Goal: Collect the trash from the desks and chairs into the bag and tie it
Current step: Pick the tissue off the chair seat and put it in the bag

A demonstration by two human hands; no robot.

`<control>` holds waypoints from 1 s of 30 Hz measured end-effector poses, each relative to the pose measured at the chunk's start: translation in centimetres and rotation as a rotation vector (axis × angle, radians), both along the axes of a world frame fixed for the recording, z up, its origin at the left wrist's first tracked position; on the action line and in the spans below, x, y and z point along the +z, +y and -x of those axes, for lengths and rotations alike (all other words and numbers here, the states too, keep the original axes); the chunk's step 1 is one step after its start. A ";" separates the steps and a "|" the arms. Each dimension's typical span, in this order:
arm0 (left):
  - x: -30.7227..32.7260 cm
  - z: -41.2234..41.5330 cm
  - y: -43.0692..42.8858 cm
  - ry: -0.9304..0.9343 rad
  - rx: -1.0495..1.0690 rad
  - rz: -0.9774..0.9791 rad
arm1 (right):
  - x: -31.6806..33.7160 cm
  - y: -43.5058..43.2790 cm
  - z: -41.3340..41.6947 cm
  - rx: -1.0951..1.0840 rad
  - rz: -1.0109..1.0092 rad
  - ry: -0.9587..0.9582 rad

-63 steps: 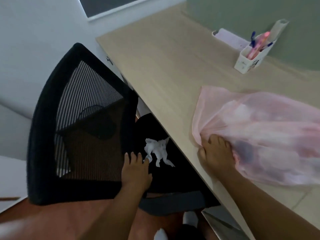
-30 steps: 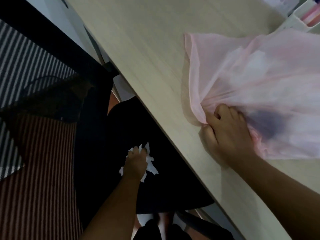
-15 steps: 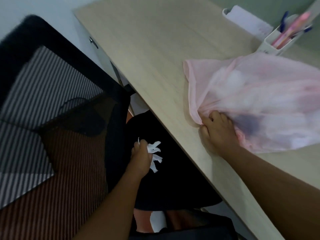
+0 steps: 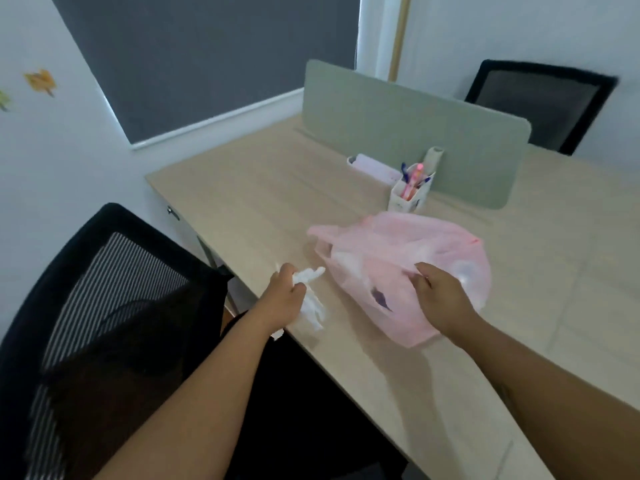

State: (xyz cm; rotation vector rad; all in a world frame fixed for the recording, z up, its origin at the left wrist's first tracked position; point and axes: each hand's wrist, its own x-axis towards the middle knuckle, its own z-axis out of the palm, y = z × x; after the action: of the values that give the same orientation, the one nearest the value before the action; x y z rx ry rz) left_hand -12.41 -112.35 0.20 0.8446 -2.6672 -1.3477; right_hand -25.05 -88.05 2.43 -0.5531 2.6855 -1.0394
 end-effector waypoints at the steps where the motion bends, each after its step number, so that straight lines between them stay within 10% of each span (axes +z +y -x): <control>1: 0.9 1.4 0.9 -0.010 -0.040 -0.069 | 0.9 1.1 0.2 0.011 0.001 0.011; 13: 2.6 12.8 11.7 -0.005 -0.074 -0.597 | 7.2 9.4 -0.2 -0.233 0.273 -0.020; 21: 0.2 13.3 13.5 -0.157 -0.660 0.002 | 7.7 9.0 0.9 -0.522 0.461 -0.099; 24: 0.7 12.4 12.1 0.020 -0.547 0.131 | 7.9 8.7 1.0 -0.574 0.485 -0.073; 28: 1.5 9.5 10.9 0.429 -0.309 0.803 | 8.3 9.0 1.6 -0.651 0.518 -0.048; 30: 1.3 8.5 10.4 0.257 -0.125 0.753 | 8.6 9.2 2.0 -0.664 0.508 -0.047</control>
State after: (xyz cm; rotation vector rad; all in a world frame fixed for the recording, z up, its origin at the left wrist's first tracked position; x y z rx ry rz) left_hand -20.89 -101.91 1.51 0.3838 -2.6966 -0.3344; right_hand -27.09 -78.85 10.99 0.3383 2.5968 -1.8897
